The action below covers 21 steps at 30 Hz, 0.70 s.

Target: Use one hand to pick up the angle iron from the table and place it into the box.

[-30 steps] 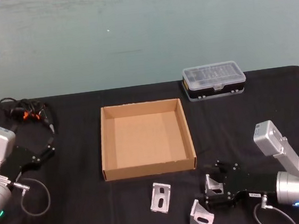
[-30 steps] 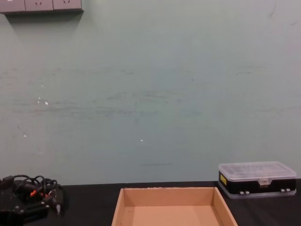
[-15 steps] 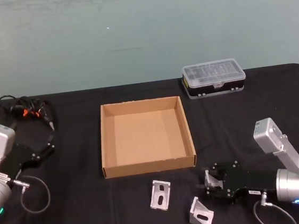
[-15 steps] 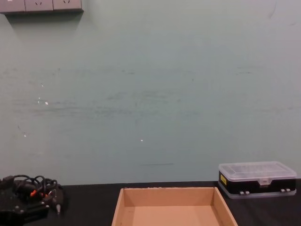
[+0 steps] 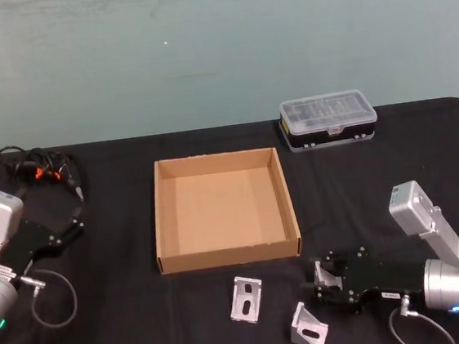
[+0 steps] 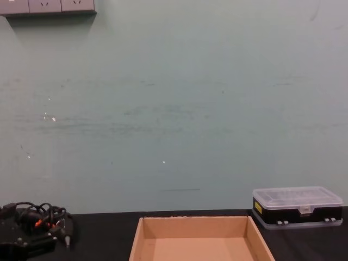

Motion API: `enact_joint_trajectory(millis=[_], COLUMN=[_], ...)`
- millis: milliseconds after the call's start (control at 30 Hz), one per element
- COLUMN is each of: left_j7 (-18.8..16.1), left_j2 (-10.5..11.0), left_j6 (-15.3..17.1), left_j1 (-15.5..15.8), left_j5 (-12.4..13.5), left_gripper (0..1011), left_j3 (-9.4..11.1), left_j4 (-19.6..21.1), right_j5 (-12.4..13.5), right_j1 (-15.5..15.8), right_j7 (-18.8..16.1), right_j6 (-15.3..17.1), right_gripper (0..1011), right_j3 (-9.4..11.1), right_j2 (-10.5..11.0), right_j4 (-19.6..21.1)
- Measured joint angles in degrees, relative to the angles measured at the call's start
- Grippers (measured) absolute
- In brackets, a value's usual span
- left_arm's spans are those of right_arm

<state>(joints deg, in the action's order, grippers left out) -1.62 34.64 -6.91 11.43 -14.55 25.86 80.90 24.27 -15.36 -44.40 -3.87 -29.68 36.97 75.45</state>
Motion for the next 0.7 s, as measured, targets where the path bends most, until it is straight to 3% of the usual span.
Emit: enact_joint_trajectory(millis=[200, 500, 700], left_j7=[0.0, 0.0, 0.0], left_j2=[0.0, 0.0, 0.0], left_j6=[0.0, 0.0, 0.0], left_j1=[0.0, 0.0, 0.0], left_j5=[0.0, 0.0, 0.0], left_gripper=[1000, 1000, 1000], left_j3=[0.0, 0.0, 0.0], left_j4=[0.0, 0.0, 0.0], right_j5=[0.4, 3.9, 4.9], right_j1=[0.2, 0.5, -2.1], right_j7=[0.2, -0.2, -1.2], right_j6=[-0.1, -1.0, -2.2], right_gripper=[458, 458, 458], right_j3=[0.4, 2.4, 2.6], right_j2=[0.1, 0.4, -0.6], right_j4=[0.5, 3.3, 2.8])
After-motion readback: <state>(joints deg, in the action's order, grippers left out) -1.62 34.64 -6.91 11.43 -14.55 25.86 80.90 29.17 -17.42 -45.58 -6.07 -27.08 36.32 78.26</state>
